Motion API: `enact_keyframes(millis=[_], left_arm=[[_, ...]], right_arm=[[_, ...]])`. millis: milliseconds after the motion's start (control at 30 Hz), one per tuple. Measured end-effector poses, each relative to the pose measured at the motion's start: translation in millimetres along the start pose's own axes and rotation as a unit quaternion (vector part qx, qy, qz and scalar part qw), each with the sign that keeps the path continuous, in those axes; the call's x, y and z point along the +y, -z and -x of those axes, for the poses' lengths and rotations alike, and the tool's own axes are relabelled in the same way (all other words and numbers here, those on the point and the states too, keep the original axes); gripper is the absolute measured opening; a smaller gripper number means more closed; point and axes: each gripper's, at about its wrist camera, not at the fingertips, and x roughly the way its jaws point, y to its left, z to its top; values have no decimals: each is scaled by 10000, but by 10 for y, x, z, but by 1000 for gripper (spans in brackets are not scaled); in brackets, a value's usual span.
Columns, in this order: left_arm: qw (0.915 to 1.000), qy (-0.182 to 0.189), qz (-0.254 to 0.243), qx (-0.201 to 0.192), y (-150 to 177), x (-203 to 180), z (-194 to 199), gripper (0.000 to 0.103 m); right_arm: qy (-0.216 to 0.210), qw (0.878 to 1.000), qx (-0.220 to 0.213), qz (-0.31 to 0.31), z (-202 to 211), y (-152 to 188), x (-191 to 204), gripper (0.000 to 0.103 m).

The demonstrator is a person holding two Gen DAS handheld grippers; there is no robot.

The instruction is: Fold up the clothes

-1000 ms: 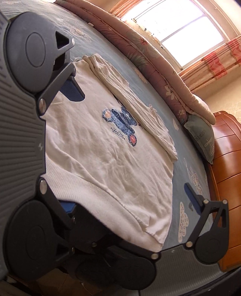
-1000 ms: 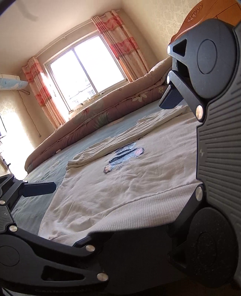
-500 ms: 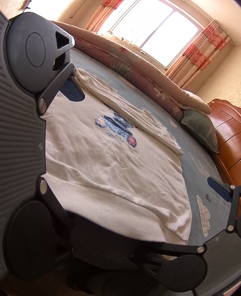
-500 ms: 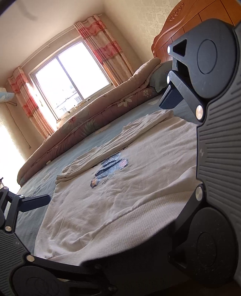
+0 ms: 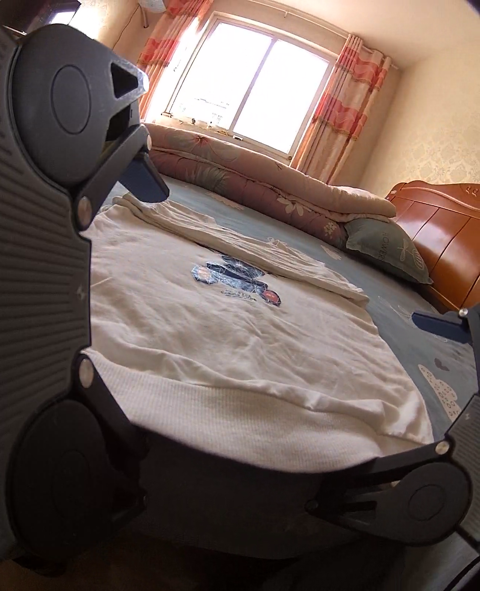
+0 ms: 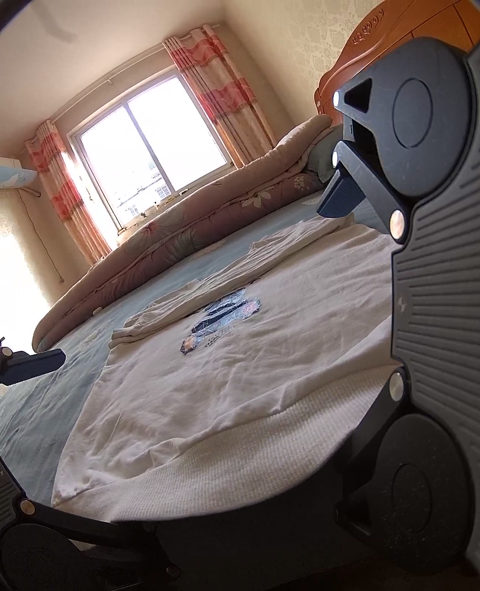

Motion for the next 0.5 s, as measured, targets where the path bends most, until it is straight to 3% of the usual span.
enact_keyframes(millis=[167,300,367,433,500], left_arm=[[9993,-153,251,220,227,113,-66,102],[9993,-143,219,283,170,95,-83,99],[9994,-43,195,266,152,66,-75,82],[9990,149,337,268,159,62,-56,66],[9990,160,347,241,177,18,-29,59]], right_arm=[[153,9993,321,-121,-15,212,-143,103],[167,9989,435,11,-39,167,-120,103],[216,9985,383,318,-29,136,-41,101],[170,9981,346,479,-8,127,6,92],[92,9981,337,505,16,135,26,85]])
